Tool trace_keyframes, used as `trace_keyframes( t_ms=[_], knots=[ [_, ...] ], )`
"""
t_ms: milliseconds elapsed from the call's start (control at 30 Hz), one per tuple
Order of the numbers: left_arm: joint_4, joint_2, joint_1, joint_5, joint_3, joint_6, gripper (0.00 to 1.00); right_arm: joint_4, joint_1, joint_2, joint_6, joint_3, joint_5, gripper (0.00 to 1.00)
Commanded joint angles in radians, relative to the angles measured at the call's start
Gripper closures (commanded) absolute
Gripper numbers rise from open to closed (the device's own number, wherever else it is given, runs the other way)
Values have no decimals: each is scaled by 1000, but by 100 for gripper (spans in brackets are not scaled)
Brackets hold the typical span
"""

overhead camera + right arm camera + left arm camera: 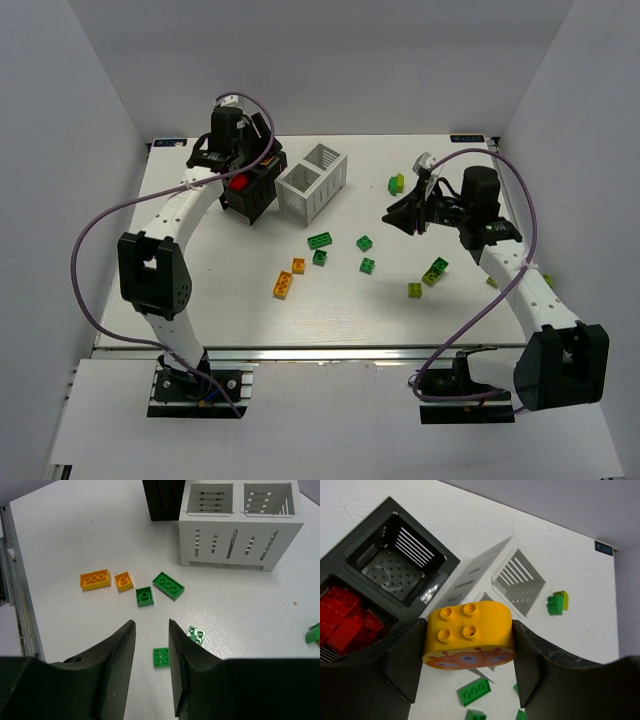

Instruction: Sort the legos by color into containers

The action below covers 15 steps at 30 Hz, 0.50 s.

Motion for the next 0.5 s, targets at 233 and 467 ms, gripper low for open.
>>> trace_keyframes(
  t_ms=[233, 467],
  knots=[
    [-13, 205, 49, -73, 237, 93, 76, 27, -26, -49, -10, -31, -4, 61],
    [-75, 337, 84, -53, 373, 105, 71, 19, -39, -55, -12, -37, 0, 61]
  ],
)
